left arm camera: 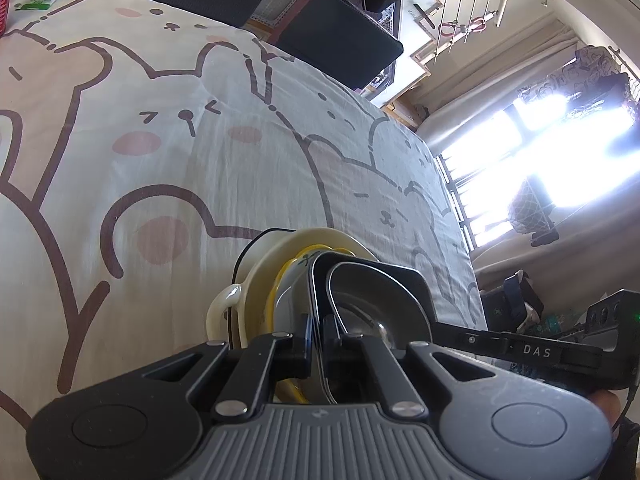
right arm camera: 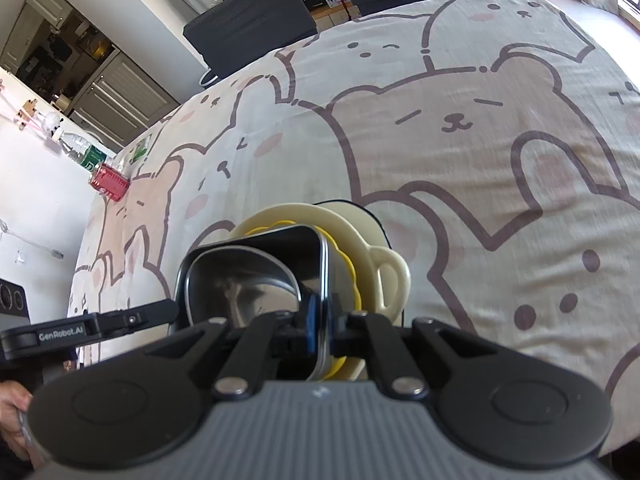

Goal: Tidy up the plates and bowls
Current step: 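Lower the tray with both tools onto the yellow-rimmed lemon bowl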

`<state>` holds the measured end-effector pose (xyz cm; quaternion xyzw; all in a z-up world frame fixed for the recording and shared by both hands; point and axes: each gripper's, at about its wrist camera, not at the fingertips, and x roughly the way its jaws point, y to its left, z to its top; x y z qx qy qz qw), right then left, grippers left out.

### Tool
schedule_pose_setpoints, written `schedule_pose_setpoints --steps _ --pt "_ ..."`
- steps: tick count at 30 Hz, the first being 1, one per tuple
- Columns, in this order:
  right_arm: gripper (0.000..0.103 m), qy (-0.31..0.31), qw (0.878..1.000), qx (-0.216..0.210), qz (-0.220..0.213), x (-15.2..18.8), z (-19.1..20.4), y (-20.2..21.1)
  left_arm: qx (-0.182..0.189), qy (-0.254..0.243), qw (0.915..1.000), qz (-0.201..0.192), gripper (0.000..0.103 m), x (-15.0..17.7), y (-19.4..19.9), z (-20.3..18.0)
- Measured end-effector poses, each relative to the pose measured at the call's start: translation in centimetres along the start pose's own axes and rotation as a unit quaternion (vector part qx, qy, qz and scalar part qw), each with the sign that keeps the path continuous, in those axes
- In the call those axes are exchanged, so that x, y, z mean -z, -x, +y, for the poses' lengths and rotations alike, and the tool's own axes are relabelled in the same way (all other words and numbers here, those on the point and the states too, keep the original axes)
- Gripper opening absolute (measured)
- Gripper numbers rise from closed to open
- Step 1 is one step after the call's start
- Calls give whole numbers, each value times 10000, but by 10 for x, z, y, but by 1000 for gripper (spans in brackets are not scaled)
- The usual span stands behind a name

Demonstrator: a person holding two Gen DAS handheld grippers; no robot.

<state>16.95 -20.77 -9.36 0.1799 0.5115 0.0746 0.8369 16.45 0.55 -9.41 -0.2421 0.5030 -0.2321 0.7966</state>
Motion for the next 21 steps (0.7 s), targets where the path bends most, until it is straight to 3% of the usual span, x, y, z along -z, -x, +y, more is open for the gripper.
schedule_pose_setpoints --steps 21 --pt "11 49 10000 -10 78 0 0 -7 139 -181 9997 36 2 0 0 -8"
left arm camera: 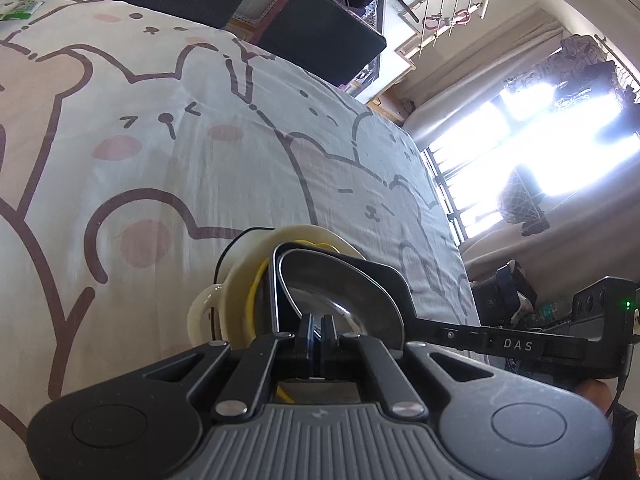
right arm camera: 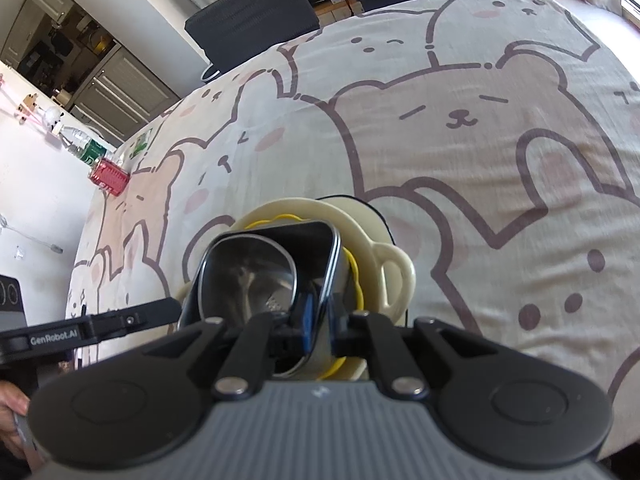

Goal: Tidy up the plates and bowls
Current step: 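Lower the tray with both tools onto the yellow-rimmed lemon bowl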

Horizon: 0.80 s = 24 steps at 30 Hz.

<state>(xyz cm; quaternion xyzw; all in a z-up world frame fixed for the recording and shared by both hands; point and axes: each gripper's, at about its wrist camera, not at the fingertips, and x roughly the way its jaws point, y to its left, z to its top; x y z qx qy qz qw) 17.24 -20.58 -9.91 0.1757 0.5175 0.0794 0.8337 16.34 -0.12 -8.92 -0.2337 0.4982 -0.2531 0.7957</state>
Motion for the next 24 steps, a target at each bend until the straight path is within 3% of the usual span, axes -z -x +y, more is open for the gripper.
schedule_pose_setpoints --steps 12,18,24 --pt "7 250 9991 258 205 4 2 -14 -109 -20 9999 16 2 0 4 2" --pt "7 297 9991 280 103 3 4 -10 -180 -136 9997 35 2 2 2 1" --pt "7 305 9991 290 108 1 3 -10 -380 -221 9990 -89 11 0 5 0"
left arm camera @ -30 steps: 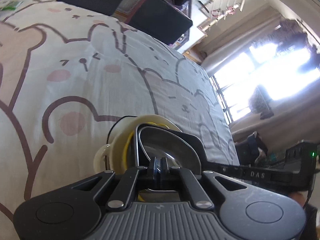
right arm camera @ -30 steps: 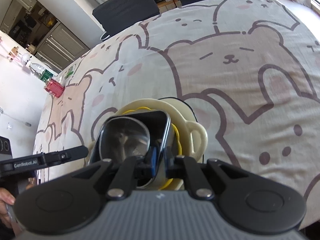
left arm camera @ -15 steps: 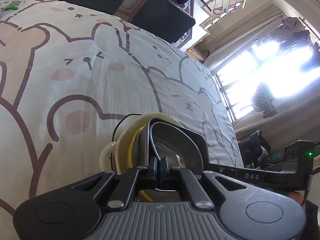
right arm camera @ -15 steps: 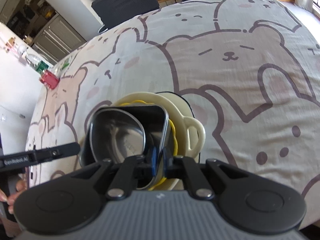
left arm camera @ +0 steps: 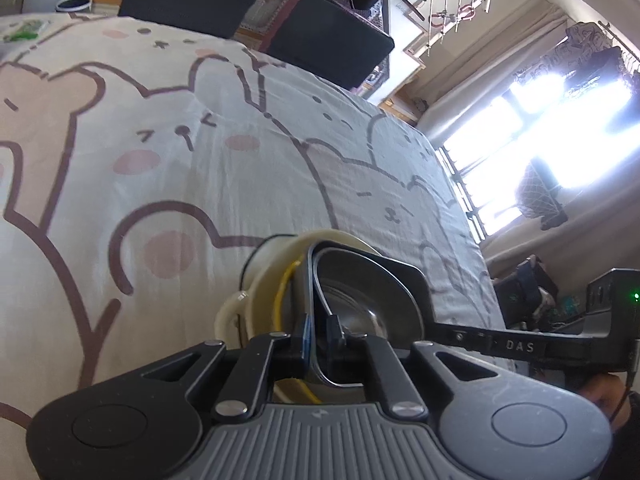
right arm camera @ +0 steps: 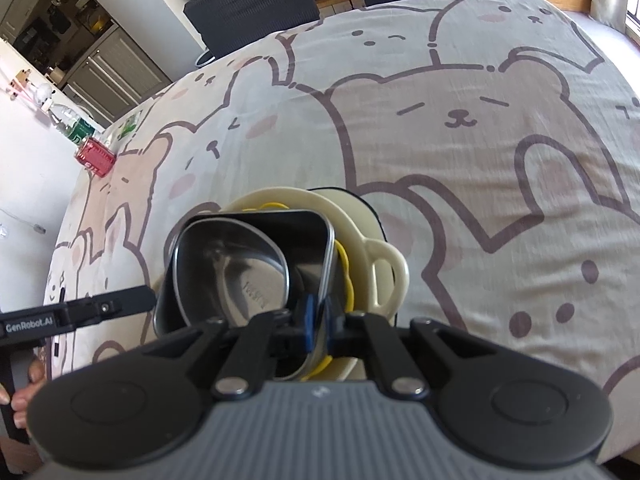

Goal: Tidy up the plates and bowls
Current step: 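Lower the tray with both tools onto the yellow-rimmed lemon bowl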

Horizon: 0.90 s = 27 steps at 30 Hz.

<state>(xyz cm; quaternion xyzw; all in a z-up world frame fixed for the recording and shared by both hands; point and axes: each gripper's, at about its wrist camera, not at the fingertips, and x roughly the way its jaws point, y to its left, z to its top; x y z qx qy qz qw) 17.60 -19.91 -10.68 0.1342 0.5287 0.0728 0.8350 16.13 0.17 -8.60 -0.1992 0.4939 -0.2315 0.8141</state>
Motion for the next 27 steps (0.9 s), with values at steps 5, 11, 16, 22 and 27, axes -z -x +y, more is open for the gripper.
schedule_pose_setpoints --steps 5,11,16,22,27 --pt "7 2 10000 -6 18 0 0 0 37 107 9998 168 15 0 -9 2" --pt "7 14 10000 0 18 0 0 0 -2 -32 9995 323 11 3 -13 -3" --pt "6 28 10000 9 -31 -2 -1 1 38 -66 9992 395 6 6 -10 -3" --pt "5 49 10000 48 -62 -3 0 -1 48 -92 9991 409 7 7 -10 -4" --pt "5 32 10000 48 -58 -3 -1 -1 20 -177 9990 412 7 7 -11 -5"
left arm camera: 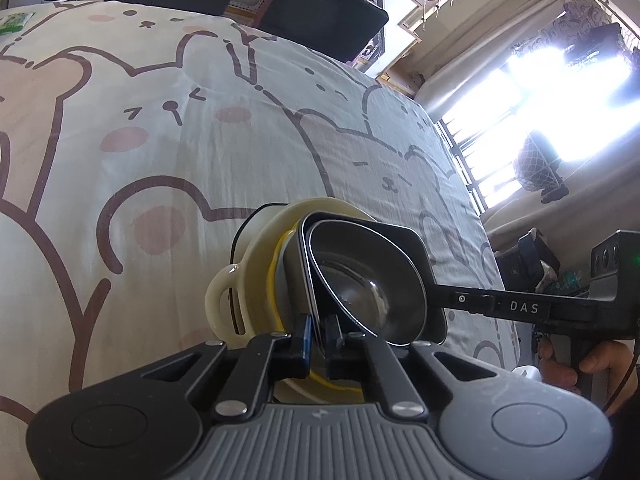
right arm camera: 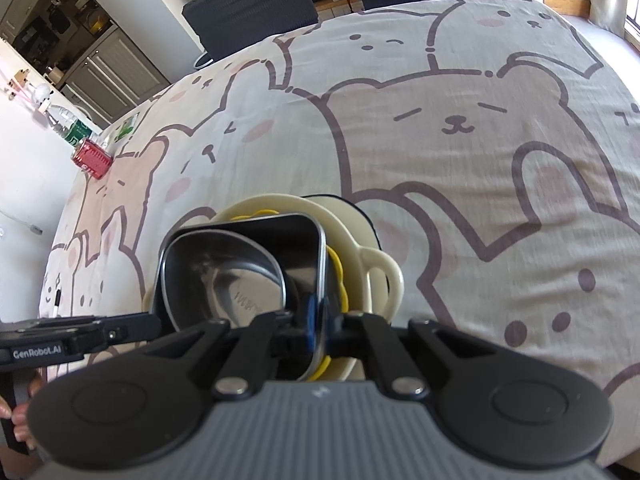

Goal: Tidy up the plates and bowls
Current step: 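Lower the tray with both tools onto the yellow-rimmed lemon bowl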

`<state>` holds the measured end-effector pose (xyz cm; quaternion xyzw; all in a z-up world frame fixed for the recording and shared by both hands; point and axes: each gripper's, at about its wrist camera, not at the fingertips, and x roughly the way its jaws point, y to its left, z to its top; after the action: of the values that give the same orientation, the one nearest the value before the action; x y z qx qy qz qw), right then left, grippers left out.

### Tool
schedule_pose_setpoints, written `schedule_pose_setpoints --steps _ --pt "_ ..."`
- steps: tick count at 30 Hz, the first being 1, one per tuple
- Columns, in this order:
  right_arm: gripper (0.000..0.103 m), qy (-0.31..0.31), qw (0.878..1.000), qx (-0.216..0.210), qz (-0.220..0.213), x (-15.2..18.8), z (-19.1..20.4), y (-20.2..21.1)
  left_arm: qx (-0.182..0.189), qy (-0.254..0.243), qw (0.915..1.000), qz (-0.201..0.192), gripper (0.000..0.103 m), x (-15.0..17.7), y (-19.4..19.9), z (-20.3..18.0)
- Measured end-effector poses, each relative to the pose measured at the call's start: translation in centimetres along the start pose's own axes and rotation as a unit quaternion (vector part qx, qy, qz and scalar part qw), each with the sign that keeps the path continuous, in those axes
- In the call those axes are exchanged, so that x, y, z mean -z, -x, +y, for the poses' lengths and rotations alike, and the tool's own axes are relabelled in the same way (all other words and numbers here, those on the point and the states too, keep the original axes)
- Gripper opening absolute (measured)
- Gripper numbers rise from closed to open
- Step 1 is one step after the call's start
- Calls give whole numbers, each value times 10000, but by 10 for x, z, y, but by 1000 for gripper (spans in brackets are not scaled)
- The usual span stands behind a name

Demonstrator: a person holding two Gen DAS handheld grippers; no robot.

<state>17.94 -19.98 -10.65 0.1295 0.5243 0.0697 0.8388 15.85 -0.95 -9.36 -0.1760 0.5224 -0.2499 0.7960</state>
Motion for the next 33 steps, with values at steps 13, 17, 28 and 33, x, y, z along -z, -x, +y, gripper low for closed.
schedule_pose_setpoints --steps 13,17,28,33 --pt "16 128 9998 -21 -137 -1 2 10 -180 -26 9998 -77 24 -2 5 0" --pt "16 135 9998 -32 -112 -1 2 10 -140 -24 9999 -72 24 -1 5 0" --pt "7 463 9988 95 104 7 7 1 14 -46 10000 7 18 -2 -7 -1" --pt "5 568 9980 240 159 8 9 -7 -65 -66 10000 -8 15 -3 -9 0"
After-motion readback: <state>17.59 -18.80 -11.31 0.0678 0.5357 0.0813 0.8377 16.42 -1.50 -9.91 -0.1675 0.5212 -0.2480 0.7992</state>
